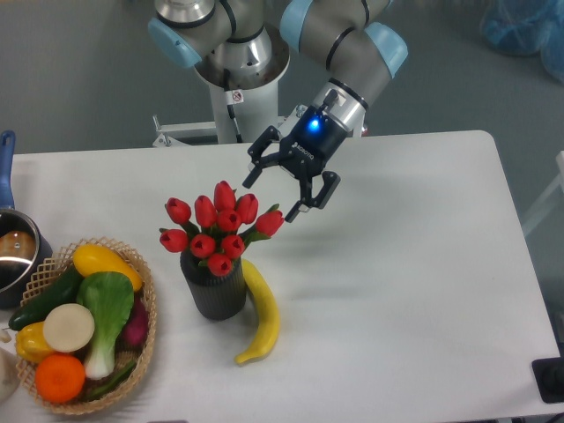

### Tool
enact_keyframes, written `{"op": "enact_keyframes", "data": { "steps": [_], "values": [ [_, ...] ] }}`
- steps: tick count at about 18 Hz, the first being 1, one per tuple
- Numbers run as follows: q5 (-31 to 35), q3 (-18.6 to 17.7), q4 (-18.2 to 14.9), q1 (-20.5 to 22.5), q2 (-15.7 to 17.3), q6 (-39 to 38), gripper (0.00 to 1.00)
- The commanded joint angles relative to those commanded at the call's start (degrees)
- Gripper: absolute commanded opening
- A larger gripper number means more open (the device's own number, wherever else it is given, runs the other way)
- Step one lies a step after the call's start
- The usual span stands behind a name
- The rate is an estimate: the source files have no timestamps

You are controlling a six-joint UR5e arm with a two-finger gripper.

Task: Pick up the flowers from the vase
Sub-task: 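Move the open gripper down toward the tulip stems above the black vase, then close the gripper around the tulip stems just below the blooms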

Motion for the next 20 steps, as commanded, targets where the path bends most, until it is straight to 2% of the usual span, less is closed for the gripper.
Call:
{"op": "enact_keyframes", "data": {
  "steps": [8,15,20],
  "values": [
    [-0.44,0.97,0.7,-1.85,-2.29,-1.32,1.0],
    [-0.35,5.63,0.7,-5.01,-5.54,-5.45,1.0],
    [-0.09,5.54,1.67,-5.98,-5.63,-5.63,1.0]
  ]
}}
